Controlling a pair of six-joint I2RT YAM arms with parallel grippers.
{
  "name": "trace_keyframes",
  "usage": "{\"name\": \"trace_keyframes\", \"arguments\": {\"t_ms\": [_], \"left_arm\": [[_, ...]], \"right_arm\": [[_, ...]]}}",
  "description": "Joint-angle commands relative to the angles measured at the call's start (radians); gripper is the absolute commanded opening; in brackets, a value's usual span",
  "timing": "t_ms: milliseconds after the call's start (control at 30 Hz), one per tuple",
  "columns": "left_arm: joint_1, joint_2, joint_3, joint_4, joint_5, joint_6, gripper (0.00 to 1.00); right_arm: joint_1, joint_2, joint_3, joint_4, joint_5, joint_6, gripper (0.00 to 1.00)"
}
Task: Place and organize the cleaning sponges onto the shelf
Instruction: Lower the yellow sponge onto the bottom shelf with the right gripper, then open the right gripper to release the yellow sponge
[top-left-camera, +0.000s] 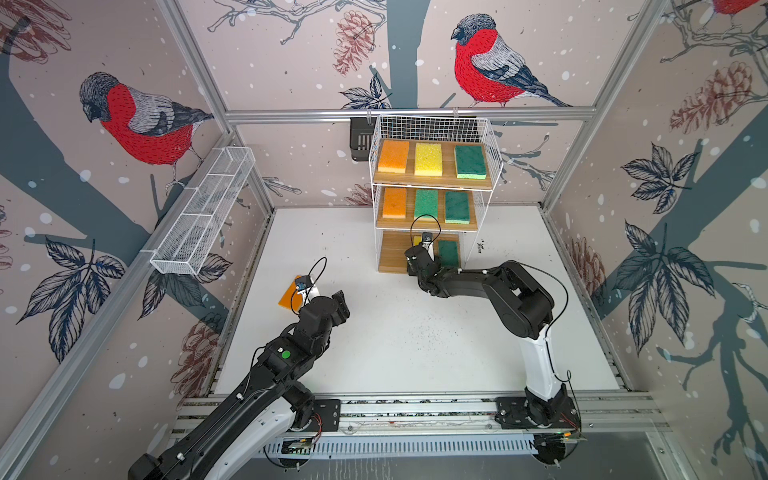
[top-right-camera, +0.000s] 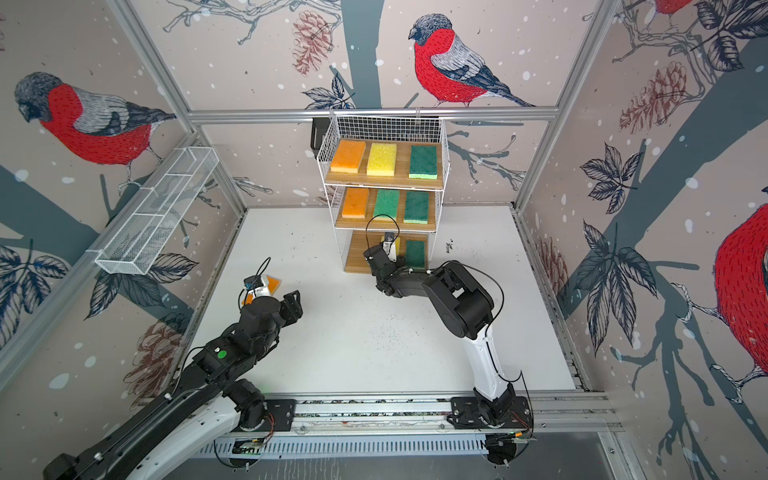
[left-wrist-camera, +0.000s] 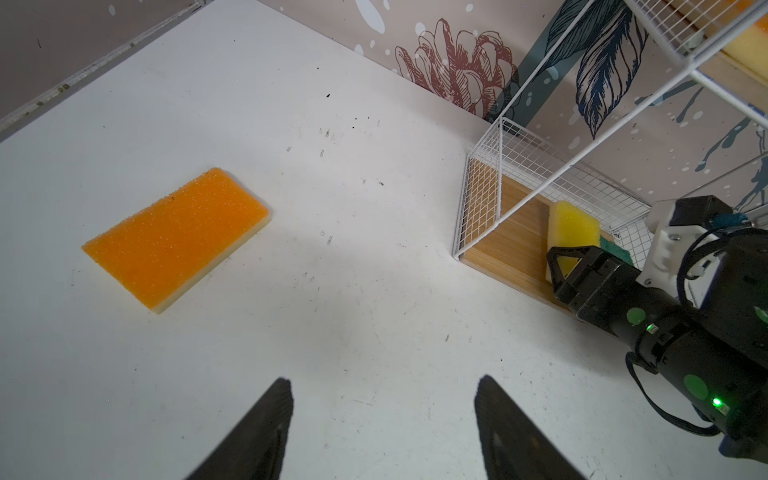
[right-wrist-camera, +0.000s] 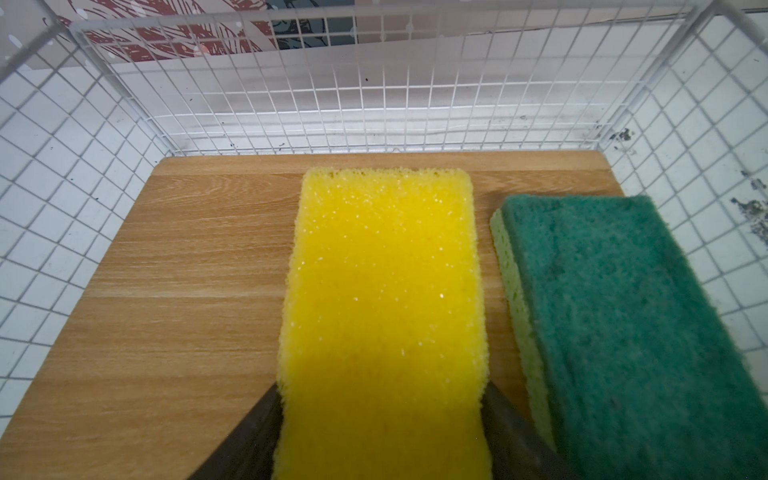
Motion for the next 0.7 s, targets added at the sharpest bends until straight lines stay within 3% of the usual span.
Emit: {"name": "trace_keyframes", "arguments": {"t_ms": [0,200,667], "left_arm": [[0.002,-0.002,0.011,0.008,-0.009,0.002,0.70],[0.002,-0.013,0.006,-0.001,-0.007,-0.003,0.71],[0.001,-0.037,0.003,-0.010,-0.007,-0.011,0.71]], "right_arm": [[0.000,-0.015,-0.003,0.015,0.012,-0.015,0.71],[0.000,-0.019,-0.002,0.018,0.002,-0.016,0.79],[0.003,-0.027,-0.005,-0.004,0.007,-0.008,0.77]]}}
